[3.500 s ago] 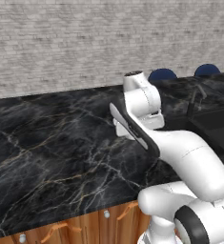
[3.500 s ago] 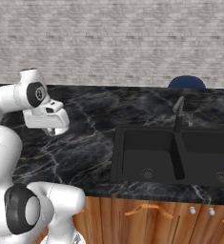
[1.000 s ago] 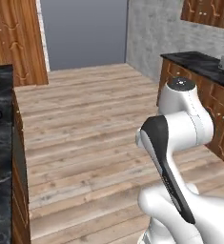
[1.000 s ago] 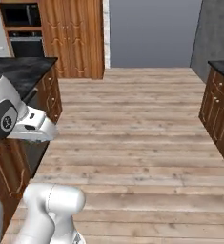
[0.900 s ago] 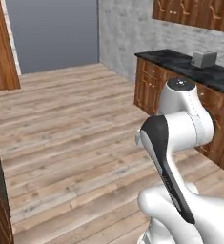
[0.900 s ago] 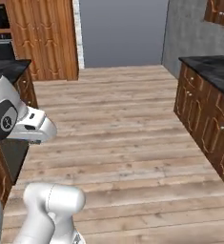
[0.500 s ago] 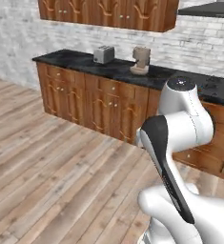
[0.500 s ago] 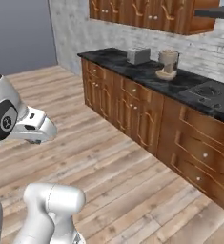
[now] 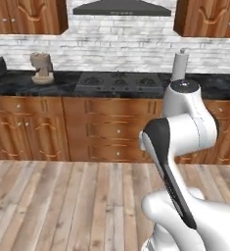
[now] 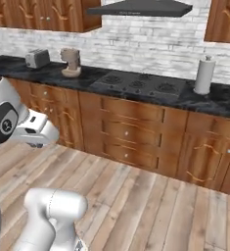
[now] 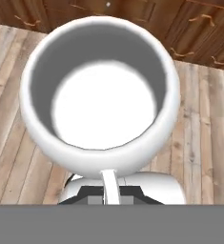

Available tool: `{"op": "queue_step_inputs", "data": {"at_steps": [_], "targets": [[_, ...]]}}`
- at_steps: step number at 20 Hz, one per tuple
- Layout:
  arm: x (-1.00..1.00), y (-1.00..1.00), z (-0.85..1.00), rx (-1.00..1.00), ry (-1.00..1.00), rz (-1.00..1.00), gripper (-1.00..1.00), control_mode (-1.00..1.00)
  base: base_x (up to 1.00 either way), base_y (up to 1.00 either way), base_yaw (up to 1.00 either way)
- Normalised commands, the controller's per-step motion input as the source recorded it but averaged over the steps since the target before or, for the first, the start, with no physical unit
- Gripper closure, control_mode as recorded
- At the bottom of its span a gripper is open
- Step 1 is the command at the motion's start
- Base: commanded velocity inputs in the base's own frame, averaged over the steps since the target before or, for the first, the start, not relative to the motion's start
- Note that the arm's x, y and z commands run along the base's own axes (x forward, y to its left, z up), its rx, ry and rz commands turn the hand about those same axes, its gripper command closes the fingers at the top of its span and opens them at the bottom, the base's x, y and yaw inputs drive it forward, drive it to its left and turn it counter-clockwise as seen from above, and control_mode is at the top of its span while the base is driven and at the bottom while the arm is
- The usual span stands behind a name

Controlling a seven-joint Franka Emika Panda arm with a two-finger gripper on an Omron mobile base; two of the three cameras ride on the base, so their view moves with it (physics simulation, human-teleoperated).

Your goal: Clear the mugs and bowl far away from the sink.

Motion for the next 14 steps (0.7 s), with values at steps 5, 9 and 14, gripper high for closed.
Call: {"op": "queue_step_inputs", "data": {"at_steps": [5, 9, 14], "targets": [[0.00, 0.00, 0.00, 0.00, 0.00, 0.00, 1.00, 1.00, 0.00, -0.70, -0.62], [0.00, 0.00, 0.00, 0.00, 0.00, 0.00, 1.00, 1.00, 0.43, -0.76, -0.32], [0.00, 0.00, 0.00, 0.00, 0.00, 0.00, 1.00, 1.00, 0.99, -0.98, -0.14]]}}
